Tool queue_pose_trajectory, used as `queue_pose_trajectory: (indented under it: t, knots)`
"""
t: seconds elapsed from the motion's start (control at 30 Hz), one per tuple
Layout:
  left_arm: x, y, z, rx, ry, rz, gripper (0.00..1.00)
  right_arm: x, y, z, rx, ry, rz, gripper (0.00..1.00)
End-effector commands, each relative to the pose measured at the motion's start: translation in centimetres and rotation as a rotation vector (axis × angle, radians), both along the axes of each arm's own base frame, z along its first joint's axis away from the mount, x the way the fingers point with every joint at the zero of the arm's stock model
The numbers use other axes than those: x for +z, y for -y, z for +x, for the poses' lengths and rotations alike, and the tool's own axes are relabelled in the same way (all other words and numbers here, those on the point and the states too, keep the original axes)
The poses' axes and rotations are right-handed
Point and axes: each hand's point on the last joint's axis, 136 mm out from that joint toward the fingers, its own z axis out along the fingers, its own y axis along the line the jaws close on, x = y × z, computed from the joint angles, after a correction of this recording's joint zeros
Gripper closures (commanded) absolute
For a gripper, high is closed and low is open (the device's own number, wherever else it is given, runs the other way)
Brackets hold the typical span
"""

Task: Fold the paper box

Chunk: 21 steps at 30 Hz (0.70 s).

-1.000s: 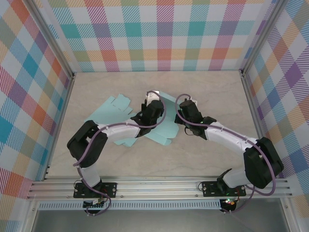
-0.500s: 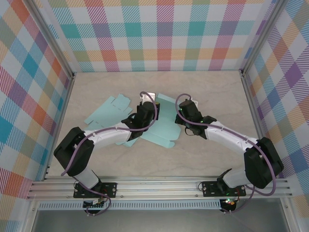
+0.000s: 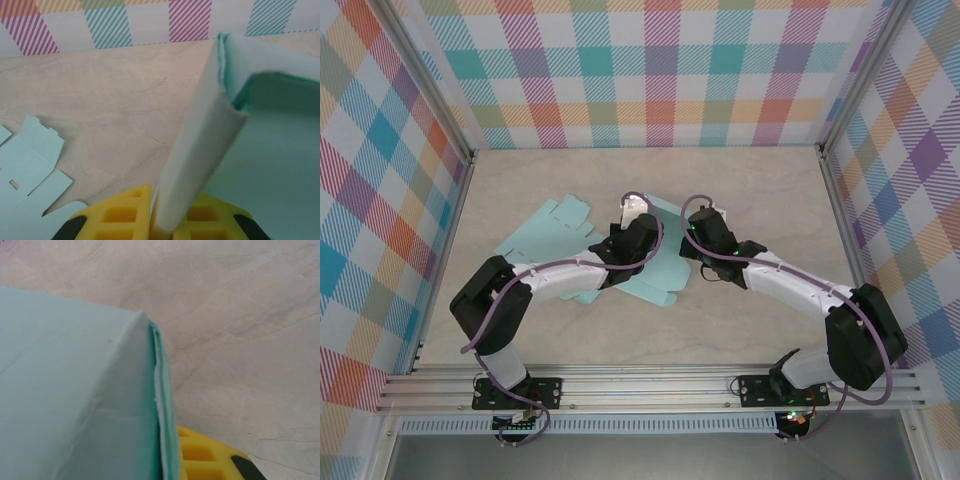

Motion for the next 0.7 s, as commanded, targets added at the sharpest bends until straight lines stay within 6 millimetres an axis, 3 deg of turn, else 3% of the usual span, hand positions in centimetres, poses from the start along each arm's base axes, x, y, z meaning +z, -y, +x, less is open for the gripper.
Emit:
queue_pose_trajectory:
  t: [0.0, 0.1, 0.2, 0.33, 0.43, 0.67]
  knots:
    - [1.6, -0.6, 1.3, 0.047, 0.038, -0.112, 0.75, 0.7, 0.7, 0.4, -0.05, 0.0, -0.012, 1.0]
    - [1.5, 2.3, 0.1, -0.135, -0.023, -0.196, 0.51, 0.6, 1.6, 0.8, -0.068, -0.017, -0.058, 1.0]
    - [1.7, 4.7, -2.0, -0.29, -0.102, -0.284, 0.36, 0.1, 2.7, 1.3, -0.077, -0.06, -0.064, 1.0]
    - [2.2, 5.9, -5.1, -0.401, -0.185, -0.384, 0.12, -0.5, 3.9, 1.5, -0.049, -0.135, -0.082, 1.0]
    - [3.3, 5.5, -6.9, -0.434, -0.206, -0.446, 0.0, -1.2, 5.2, 0.9, -0.01, -0.221, -0.129, 1.0]
    - [4.9, 0.0, -7.5, -0.248, -0.155, -0.421, 0.0, -3.3, 7.7, -3.3, 0.145, -0.524, -0.198, 1.0]
